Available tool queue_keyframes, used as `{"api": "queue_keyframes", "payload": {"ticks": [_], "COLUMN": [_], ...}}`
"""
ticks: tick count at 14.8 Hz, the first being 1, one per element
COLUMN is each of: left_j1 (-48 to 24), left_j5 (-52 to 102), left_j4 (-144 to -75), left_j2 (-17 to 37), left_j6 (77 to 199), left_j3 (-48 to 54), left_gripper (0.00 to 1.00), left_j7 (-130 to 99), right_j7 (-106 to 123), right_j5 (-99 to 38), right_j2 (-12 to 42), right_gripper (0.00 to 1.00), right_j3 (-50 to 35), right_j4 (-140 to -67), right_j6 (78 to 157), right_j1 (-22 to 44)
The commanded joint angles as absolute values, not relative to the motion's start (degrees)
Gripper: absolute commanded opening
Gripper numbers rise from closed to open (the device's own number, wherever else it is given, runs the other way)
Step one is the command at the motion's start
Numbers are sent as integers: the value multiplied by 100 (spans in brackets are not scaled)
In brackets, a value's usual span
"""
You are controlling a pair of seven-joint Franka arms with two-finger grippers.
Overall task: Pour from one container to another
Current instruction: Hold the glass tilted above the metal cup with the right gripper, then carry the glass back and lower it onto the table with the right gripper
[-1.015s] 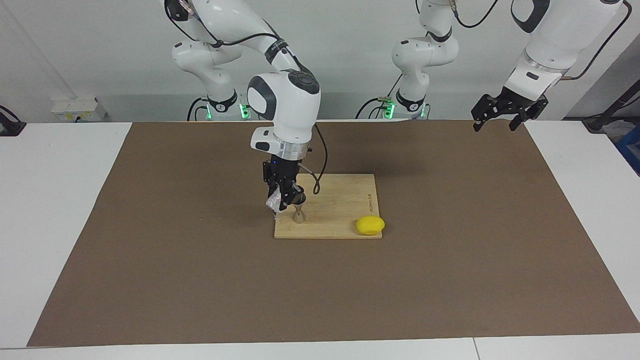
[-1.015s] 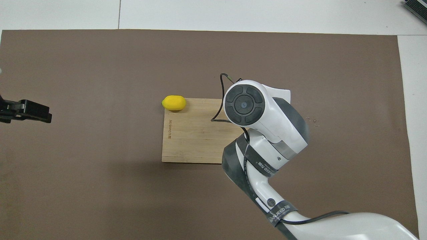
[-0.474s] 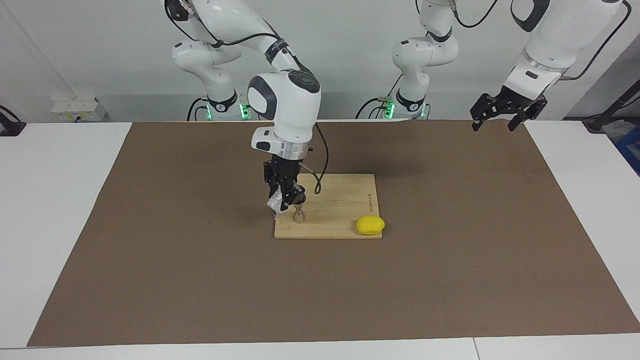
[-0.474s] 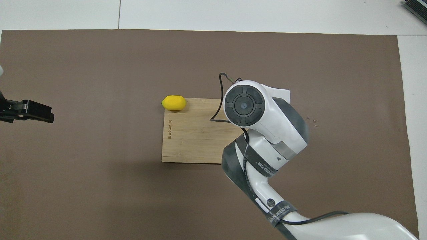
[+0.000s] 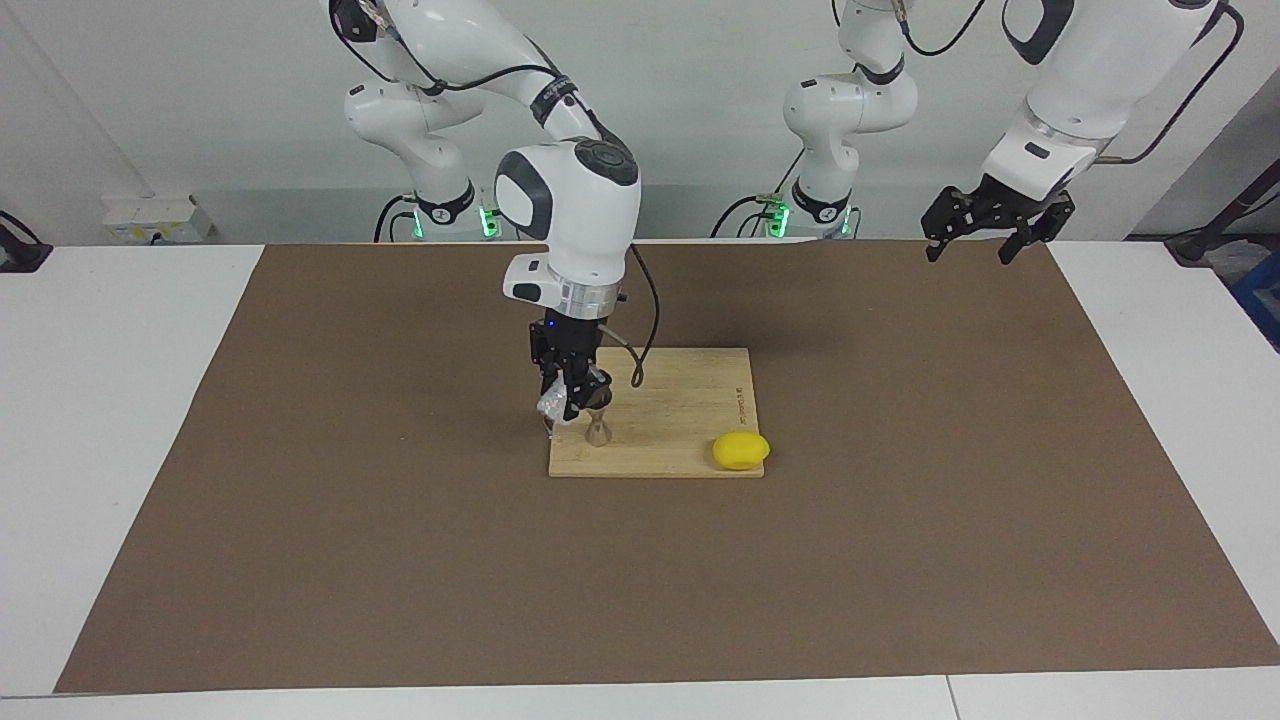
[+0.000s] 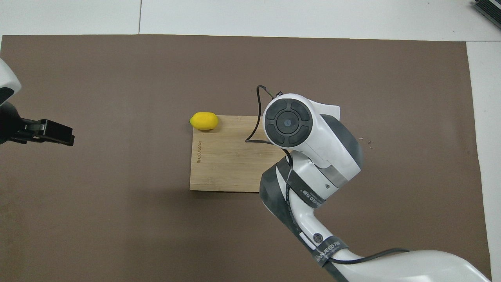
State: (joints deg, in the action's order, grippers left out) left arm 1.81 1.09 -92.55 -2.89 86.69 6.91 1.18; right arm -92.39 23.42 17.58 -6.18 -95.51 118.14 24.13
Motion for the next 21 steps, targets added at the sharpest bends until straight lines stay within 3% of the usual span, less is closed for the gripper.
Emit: {"api": "queue_keyframes", "payload": {"ticks": [1,15,21], "left_j1": [131,149,149], "left_j5": [123,123,123], "left_j4": [-9343,-9413,-9413], "left_j2": [-369,-422,-422], "left_j6": [8701,8666,8666], "left_j3": [554,554,554], "left_gripper": [100,100,100], "left_j7": [176,114,114], "right_j7": [-9369,-9325,-8729], "right_j5": [2233,537,-1086], "right_j2": [1687,1696,1635], "right_gripper": [0,0,0], "right_j3": [-659,-650,-650], "right_j4": [-9606,-9545,-9922], "right_j6": [11883,11830,11891], "right_j1": [2364,1811,942]}}
